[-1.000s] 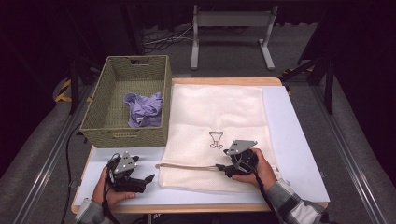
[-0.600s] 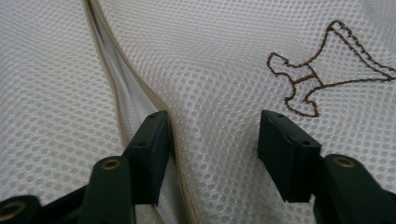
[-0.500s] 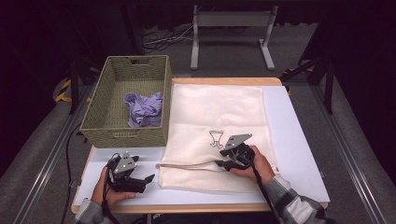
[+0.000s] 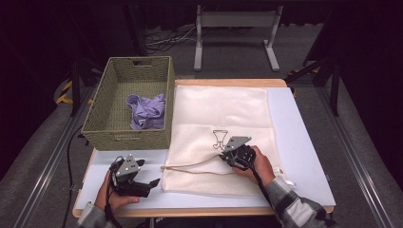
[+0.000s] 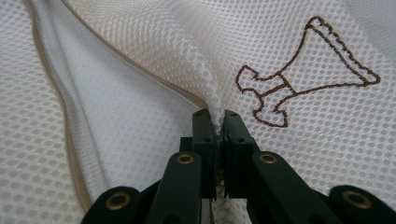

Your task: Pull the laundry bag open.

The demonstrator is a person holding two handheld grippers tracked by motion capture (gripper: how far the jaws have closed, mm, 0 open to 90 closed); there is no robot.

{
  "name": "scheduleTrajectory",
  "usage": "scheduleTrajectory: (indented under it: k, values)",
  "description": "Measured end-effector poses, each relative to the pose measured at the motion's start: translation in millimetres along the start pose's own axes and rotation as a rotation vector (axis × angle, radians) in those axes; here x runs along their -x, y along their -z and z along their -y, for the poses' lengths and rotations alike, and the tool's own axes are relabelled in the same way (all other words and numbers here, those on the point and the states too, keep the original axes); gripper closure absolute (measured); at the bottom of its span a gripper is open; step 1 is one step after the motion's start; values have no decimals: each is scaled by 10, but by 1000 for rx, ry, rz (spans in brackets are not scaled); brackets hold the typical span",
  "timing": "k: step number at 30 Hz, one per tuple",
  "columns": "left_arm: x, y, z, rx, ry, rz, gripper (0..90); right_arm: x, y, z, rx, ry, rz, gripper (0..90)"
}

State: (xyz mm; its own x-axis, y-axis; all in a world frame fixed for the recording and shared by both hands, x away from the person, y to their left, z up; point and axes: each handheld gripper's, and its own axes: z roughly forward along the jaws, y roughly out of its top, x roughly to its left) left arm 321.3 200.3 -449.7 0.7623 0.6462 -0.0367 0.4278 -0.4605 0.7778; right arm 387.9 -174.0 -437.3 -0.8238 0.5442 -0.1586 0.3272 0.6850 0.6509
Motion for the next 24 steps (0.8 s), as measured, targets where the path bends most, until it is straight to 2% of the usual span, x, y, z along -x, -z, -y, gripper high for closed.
scheduleTrajectory:
  k: [2, 4, 7, 10, 15, 24]
  values:
    - [43, -27, -32, 5, 3, 19, 106, 13, -9, -6, 1, 7, 9, 865]
    - [101, -66, -74, 1, -25, 30, 105, 18, -19, -9, 5, 2, 17, 866]
    - [180, -124, -110, -6, -40, 43, 105, 16, -23, -16, 5, 11, 29, 867]
    - [230, -195, -135, -24, -58, 30, 105, 23, -27, -17, 6, 8, 39, 868]
    - [214, -220, -164, -21, -71, 9, 107, 57, -15, -32, 22, 8, 56, 870]
    - [149, -240, -178, -18, -58, -17, 110, 191, 0, -116, 63, -16, 78, 872]
